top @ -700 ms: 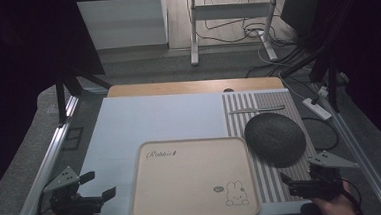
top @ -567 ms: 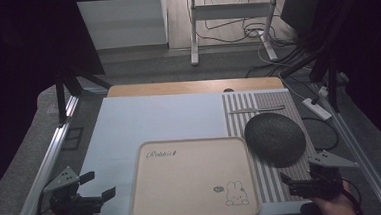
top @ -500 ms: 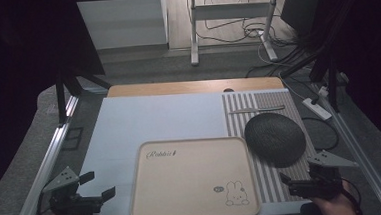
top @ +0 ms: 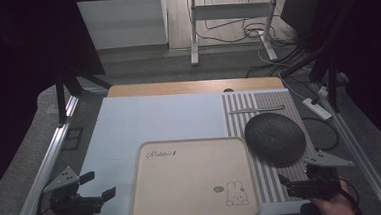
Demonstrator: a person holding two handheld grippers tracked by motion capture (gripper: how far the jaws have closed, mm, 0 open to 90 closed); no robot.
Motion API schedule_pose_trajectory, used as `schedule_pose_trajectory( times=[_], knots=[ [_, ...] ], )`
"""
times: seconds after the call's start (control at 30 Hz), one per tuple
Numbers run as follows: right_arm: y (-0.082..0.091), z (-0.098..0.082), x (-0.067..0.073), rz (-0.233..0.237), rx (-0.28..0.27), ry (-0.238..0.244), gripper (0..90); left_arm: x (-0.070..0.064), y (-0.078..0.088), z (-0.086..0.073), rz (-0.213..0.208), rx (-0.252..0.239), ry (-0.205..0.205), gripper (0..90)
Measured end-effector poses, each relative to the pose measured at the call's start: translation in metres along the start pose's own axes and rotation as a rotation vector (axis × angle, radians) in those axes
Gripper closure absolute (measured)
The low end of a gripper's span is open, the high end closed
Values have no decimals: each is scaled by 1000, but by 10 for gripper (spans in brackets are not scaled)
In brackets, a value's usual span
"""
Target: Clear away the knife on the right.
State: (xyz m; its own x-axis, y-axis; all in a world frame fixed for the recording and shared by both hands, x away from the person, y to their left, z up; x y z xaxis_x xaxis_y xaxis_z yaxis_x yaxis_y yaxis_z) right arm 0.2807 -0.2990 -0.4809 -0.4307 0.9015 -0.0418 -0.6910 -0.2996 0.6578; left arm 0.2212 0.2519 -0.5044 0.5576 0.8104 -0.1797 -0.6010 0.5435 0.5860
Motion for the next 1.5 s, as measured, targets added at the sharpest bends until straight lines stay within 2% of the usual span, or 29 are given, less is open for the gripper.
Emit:
schedule_pose_trajectory(
  times=[0.43, 0.8, 1.07, 1.27, 1.5],
  knots=[
    [-2, 4, -2, 3, -2, -5, 0, 0, 0, 0, 0, 1, 4, 18],
    [-10, 13, -2, 17, -7, 42, 0, 1, 0, 0, 0, 4, 5, 18],
    [-21, 18, -5, 31, 8, 53, 0, 1, -1, 0, -1, 6, 8, 18],
    [-36, 22, -6, 99, 45, 32, 0, 1, -1, 0, -3, 6, 14, 18],
    [-48, 33, -10, 102, 32, 58, 0, 2, -1, 0, -3, 7, 16, 18]
  ],
)
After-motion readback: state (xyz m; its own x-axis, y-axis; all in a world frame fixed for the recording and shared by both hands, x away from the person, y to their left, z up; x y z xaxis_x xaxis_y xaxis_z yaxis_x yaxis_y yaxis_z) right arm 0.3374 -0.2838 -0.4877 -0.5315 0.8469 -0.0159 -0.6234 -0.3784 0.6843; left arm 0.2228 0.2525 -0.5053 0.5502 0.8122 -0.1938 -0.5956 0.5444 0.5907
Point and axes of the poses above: each handheld gripper's, and its own axes: y roughly backward along the jaws, z roughly out of its top, x roughly to its left, the point moved 7 cm from there along -y, roughly forward along the jaws, and after that the axes turned 3 degrees about -y, right-handed, at the moved point
